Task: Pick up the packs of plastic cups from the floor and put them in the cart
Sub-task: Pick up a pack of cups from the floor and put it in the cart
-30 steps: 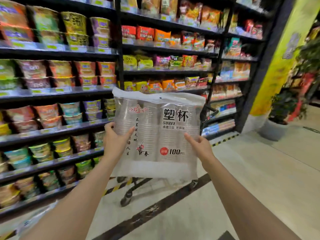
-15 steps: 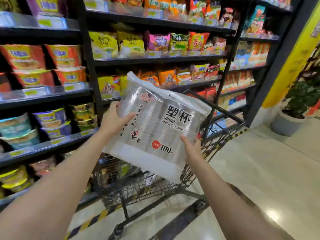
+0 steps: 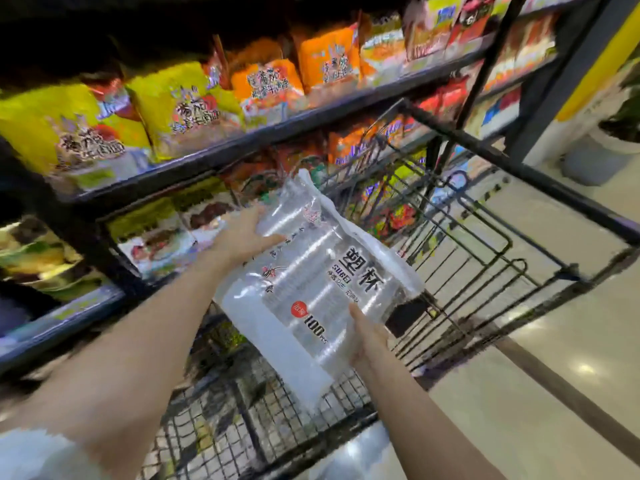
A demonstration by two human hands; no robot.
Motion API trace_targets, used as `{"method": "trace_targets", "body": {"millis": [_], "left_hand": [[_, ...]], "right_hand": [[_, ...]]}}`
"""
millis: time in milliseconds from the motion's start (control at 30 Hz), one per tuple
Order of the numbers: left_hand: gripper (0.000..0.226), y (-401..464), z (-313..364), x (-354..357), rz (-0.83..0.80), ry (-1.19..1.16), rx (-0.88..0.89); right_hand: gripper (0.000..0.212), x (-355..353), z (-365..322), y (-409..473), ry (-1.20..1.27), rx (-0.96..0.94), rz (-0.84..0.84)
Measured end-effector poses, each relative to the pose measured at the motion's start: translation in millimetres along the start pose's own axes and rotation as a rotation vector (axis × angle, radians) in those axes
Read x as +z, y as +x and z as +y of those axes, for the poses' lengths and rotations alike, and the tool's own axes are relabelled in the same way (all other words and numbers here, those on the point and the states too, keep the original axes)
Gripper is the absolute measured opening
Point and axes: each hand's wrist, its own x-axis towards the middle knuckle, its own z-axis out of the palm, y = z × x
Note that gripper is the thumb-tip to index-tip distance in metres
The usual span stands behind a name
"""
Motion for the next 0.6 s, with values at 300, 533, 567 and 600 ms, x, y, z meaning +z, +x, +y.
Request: {"method": "trace_targets", "body": {"millis": [300,533,567,600], "left_hand": [[0.059,103.5,-67.2,110.8,-0.323,0.130,0.059],[0.064,126.2,-101.0,196.0,-0.443,0.148,0.004],[0.064,129.2,-102.9,204.8,-0.450,0.152,0.009],[0.065,131.8,-106.1,212.6,-0.451,0.150,0.010]], "right_hand": [[0.075,53.6,39.9,84.9,-0.079,0.283,0.151],[0.072,54.6,65.9,136.9,-0.188,0.377,0.290],[0.072,55.9,68.9,137.6,-0.189,0.383,0.298],[0.073,56.6,72.9,140.6,-0.195,0.373,0.309]]}}
